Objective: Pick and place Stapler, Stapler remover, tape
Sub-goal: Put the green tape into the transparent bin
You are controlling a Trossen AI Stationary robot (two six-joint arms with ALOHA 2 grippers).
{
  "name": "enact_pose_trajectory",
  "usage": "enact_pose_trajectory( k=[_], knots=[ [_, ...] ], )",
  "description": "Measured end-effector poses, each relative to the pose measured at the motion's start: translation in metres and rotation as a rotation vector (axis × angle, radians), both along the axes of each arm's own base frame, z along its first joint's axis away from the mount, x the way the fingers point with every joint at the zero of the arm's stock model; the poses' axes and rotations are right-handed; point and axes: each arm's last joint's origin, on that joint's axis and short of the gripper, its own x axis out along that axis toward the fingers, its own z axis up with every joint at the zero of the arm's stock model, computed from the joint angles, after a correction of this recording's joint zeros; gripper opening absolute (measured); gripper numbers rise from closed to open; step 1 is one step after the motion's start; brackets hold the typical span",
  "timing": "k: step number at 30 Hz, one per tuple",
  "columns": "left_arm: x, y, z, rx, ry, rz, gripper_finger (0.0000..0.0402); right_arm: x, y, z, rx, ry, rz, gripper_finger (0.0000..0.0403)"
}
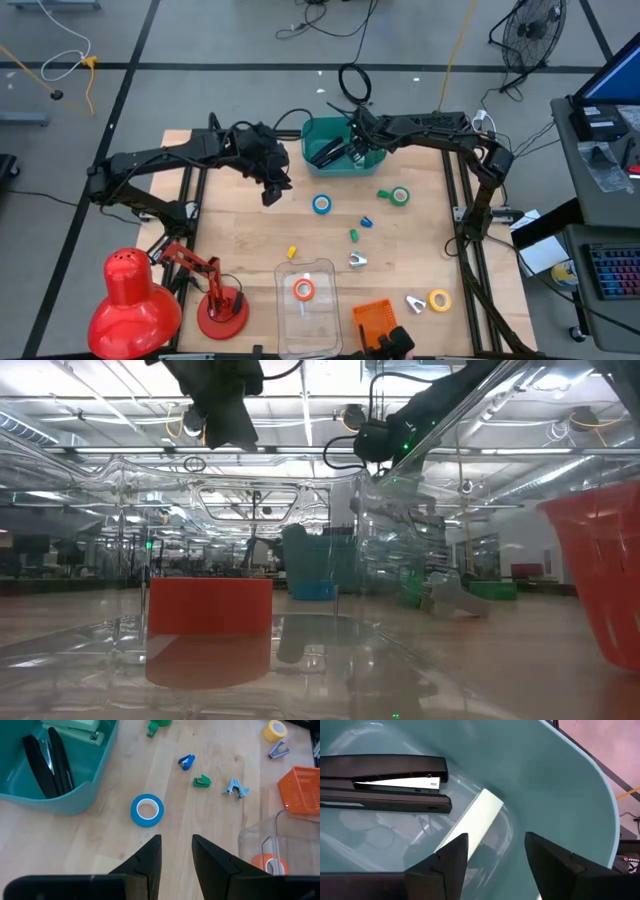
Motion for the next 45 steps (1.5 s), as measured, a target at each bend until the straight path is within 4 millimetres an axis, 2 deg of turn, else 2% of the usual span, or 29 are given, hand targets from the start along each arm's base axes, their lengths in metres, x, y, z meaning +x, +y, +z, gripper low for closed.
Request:
enact_pose_trajectory(
  k=[4, 10, 15, 18, 21, 27, 30, 34, 38, 45],
  knots=[
    [0.0, 0.0, 0.0, 0.001, 0.003, -0.003, 0.011, 0.002, 0.001, 0.008, 0.031, -0.047, 0.029, 0.0178],
    [0.0, 0.0, 0.0, 0.011, 0.002, -0.013, 0.011, 0.01, 0.012, 0.054, 0.041, -0.213, 0.141, 0.0172],
    [0.0, 0.0, 0.0, 0.024, 0.001, -0.025, 0.011, 0.007, 0.042, 0.101, 0.009, -0.358, 0.28, 0.0171],
    [0.0, 0.0, 0.0, 0.027, 0.001, -0.029, 0.011, 0.002, 0.068, 0.116, -0.002, -0.335, 0.374, 0.0171],
    [0.0, 0.0, 0.0, 0.031, 0.0, -0.033, 0.011, -0.01, 0.093, 0.123, 0.043, -0.262, 0.44, 0.0171],
    [0.0, 0.0, 0.0, 0.027, -0.002, -0.039, 0.011, -0.036, 0.124, 0.117, 0.145, 0.008, 0.446, 0.0171],
    [0.0, 0.0, 0.0, 0.023, -0.004, -0.043, 0.0111, -0.043, 0.129, 0.112, 0.174, 0.106, 0.435, 0.0171],
    [0.0, 0.0, 0.0, 0.016, -0.005, -0.043, 0.0111, -0.045, 0.131, 0.104, 0.187, 0.139, 0.431, 0.0171],
    [0.0, -0.001, 0.0, 0.008, -0.006, -0.042, 0.0111, -0.05, 0.132, 0.077, 0.255, 0.219, 0.432, 0.0171],
    [-0.001, -0.001, 0.0, -0.014, -0.001, -0.053, 0.0111, -0.07, 0.137, 0.01, 0.364, 0.382, 0.447, 0.0171]
  ],
)
